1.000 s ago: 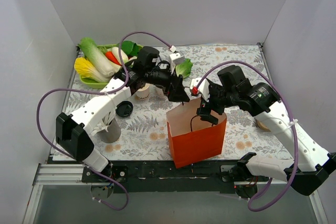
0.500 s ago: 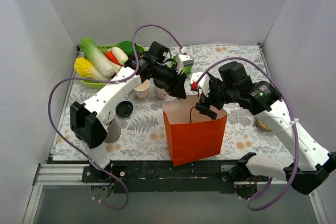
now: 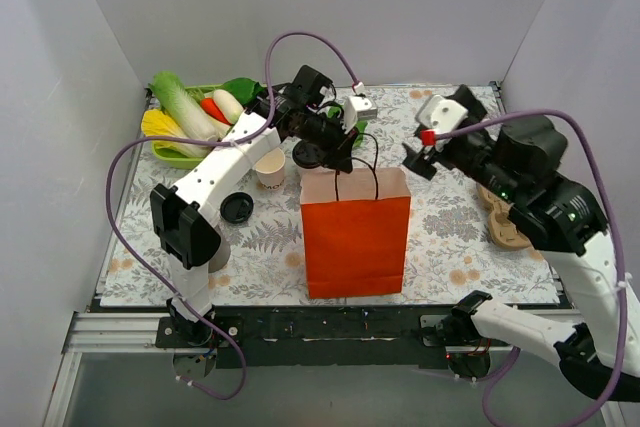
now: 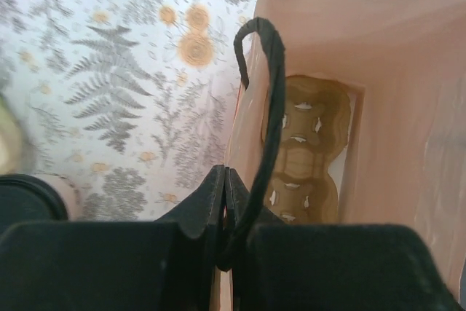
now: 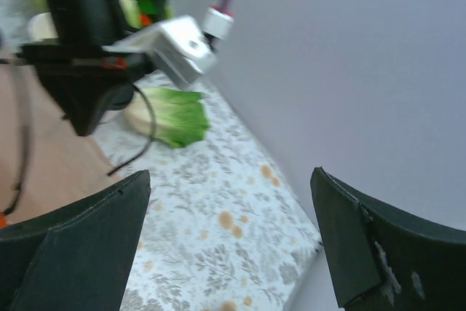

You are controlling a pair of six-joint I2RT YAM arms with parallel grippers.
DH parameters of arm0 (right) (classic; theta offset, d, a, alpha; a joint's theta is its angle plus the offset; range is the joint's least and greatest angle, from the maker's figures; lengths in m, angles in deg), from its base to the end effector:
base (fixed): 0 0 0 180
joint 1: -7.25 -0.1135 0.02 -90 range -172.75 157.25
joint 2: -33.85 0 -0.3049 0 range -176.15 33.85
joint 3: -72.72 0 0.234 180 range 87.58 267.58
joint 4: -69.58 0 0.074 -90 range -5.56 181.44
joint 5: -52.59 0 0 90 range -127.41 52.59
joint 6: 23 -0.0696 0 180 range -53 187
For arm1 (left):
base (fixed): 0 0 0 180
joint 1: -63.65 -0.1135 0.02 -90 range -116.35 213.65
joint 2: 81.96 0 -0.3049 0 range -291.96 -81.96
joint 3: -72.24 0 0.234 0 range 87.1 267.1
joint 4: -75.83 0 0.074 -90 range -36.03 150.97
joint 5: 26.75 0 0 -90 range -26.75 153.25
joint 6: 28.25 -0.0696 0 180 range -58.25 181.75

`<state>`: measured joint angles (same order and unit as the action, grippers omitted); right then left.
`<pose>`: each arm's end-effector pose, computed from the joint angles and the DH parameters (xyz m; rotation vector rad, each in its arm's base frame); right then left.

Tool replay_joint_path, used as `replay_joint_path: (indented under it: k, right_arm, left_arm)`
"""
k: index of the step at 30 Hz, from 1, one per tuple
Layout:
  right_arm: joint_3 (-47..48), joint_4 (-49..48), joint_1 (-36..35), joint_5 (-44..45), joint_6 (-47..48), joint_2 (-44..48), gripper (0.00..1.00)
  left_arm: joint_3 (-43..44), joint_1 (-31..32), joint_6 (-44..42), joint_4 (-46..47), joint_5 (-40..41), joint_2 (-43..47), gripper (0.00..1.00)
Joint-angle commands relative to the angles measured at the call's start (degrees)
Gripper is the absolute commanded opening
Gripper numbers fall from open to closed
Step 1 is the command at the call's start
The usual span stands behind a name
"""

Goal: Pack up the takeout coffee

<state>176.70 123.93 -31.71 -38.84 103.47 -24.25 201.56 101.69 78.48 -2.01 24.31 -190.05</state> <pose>0.1263 0.1043 0.5192 -1.0661 1.3483 0.0536 0.2907 -0.2830 0.3811 0.7746 2.5808 -1.2108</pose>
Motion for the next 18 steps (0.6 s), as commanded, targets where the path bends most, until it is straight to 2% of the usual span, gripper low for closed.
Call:
replay_joint_path:
  k: [1, 5, 9, 12, 14, 15, 16, 17, 18]
  right_arm:
    - [-5.7, -16.0, 3.7, 14.4, -0.1, 4.1, 0.98]
    - [-10.2, -16.1, 6.3, 14.1, -3.1, 4.8, 0.98]
    - [-12.6, -14.4, 9.1, 11.8, -5.4, 5.2, 0.98]
    - [-13.8, -10.9, 10.1, 9.9, -6.6, 6.1, 0.98]
    - [-14.2, -8.0, 10.7, 7.5, -7.5, 6.9, 0.98]
    - [-13.5, -4.3, 11.2, 2.6, -7.6, 7.6, 0.98]
    - [-12.8, -2.2, 11.2, -1.3, -7.6, 7.7, 0.98]
    - [-11.5, -0.2, 11.2, -5.3, -7.3, 7.8, 0.98]
    - [-10.5, 3.6, 11.2, -12.3, -7.1, 7.7, 0.98]
  left_arm:
    - [5.6, 0.5, -3.7, 2.6, 5.6, 5.4, 0.0]
    - [3.0, 3.4, -7.7, 2.2, 9.1, 8.2, 0.0]
    - [-8.6, 6.9, -7.7, 5.1, 8.9, 13.2, 0.0]
    - [-14.7, 7.6, -3.7, 9.4, 6.3, 16.6, 0.0]
    - [-16.9, 7.6, -2.3, 11.6, 5.4, 17.8, 0.08]
    - [-17.6, 7.6, -1.3, 12.1, 4.6, 18.0, 0.14]
    - [-18.7, 7.6, -0.7, 12.5, 4.1, 18.2, 0.23]
    - [-19.2, 7.6, 0.0, 13.7, 4.1, 18.2, 0.35]
    - [-19.6, 7.6, 1.6, 14.3, 4.0, 18.3, 0.4]
